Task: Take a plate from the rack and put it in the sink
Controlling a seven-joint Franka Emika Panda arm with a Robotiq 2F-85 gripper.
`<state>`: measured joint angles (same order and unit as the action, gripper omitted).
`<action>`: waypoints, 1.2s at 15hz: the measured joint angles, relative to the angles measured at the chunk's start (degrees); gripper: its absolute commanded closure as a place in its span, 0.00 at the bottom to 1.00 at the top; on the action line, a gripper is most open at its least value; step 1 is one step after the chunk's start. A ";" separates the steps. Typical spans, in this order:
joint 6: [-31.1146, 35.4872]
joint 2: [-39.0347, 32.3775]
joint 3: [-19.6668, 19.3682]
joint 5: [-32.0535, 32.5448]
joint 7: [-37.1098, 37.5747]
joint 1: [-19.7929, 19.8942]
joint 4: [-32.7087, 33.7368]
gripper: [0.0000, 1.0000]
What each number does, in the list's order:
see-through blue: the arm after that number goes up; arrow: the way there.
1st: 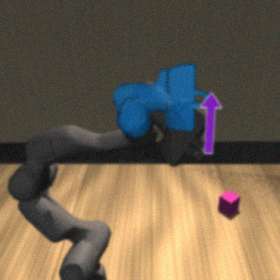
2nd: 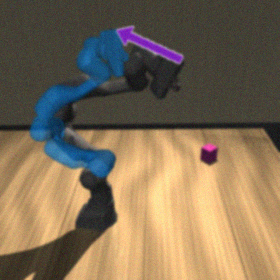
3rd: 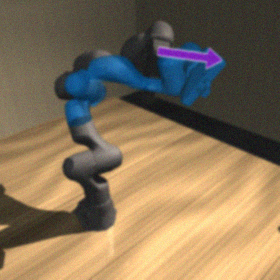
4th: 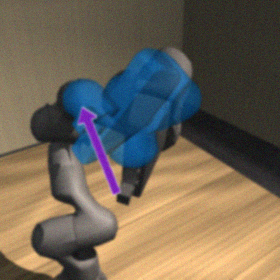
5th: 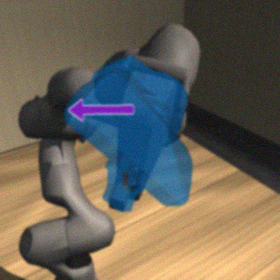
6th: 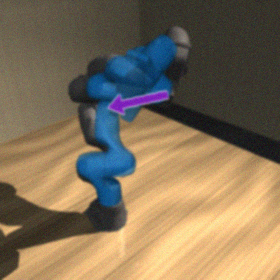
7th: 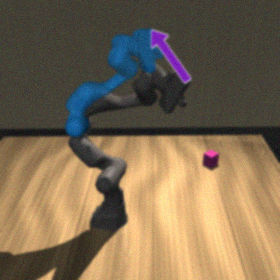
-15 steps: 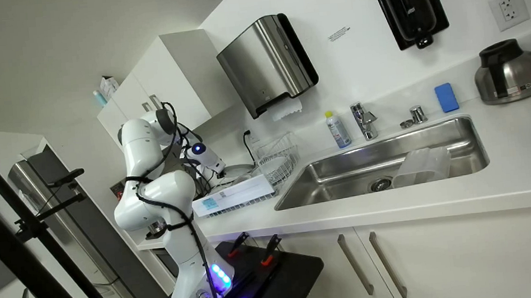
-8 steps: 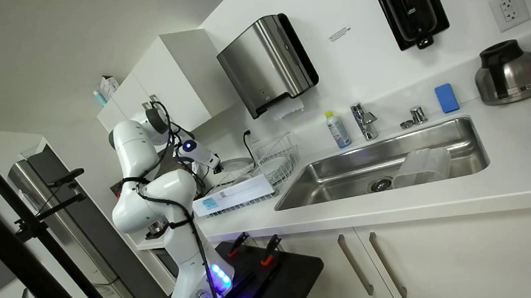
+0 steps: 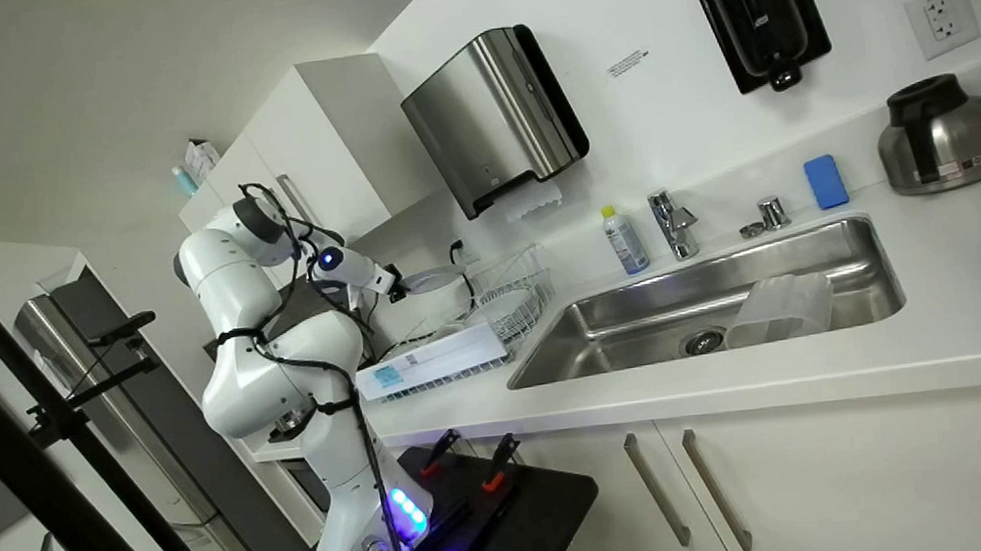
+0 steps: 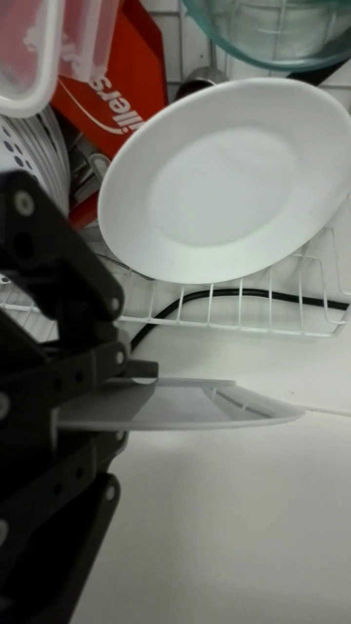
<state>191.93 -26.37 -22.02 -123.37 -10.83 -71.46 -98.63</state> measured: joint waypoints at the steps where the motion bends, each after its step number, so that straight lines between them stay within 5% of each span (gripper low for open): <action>1: 0.45 0.27 -2.53 -0.59 0.07 -2.37 -1.06 0.97; 9: 1.10 0.66 -24.81 -4.50 3.78 -24.11 -11.25 0.97; 18: 0.65 -3.60 -59.17 -14.90 10.64 -61.14 -26.99 0.97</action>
<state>192.58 -29.96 -81.19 -138.27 -0.19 -132.59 -125.62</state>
